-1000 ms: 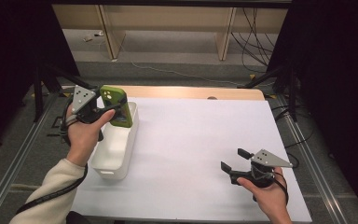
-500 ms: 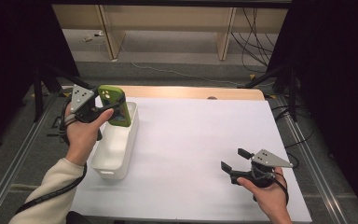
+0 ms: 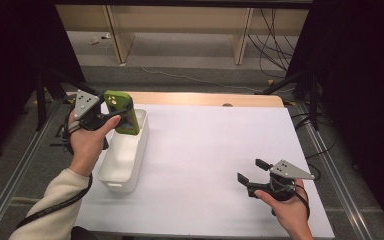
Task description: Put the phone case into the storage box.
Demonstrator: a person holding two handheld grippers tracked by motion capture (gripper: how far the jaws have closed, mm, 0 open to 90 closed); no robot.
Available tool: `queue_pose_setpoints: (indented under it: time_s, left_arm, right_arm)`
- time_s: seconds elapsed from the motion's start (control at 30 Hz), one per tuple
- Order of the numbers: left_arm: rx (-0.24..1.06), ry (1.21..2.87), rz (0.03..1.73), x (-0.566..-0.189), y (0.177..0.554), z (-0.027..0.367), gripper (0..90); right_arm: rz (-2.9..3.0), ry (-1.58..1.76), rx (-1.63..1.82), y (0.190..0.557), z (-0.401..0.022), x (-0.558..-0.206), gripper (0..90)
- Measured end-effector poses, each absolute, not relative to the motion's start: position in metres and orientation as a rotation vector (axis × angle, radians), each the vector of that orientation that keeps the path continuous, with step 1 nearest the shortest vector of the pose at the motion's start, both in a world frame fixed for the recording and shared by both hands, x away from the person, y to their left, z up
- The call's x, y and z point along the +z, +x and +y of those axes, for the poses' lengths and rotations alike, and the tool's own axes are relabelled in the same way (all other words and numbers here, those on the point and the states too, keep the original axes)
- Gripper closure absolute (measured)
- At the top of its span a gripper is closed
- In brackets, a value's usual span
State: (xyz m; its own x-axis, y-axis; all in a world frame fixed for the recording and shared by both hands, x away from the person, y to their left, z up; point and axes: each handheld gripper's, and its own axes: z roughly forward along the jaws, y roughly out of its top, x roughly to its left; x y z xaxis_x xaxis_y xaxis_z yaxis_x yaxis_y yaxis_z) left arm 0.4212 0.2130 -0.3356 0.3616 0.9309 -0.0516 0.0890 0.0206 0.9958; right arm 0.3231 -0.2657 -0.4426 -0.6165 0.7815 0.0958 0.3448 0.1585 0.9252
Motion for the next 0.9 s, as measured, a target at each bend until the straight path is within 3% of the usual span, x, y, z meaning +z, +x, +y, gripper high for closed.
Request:
queue_pose_setpoints:
  time_s: [0.9]
  left_arm:
    - [0.866,1.397,1.021,-0.335,0.432,0.218,16.4]
  right_arm:
    - [2.037,1.078,1.452,0.323,-0.266,-0.443,16.3]
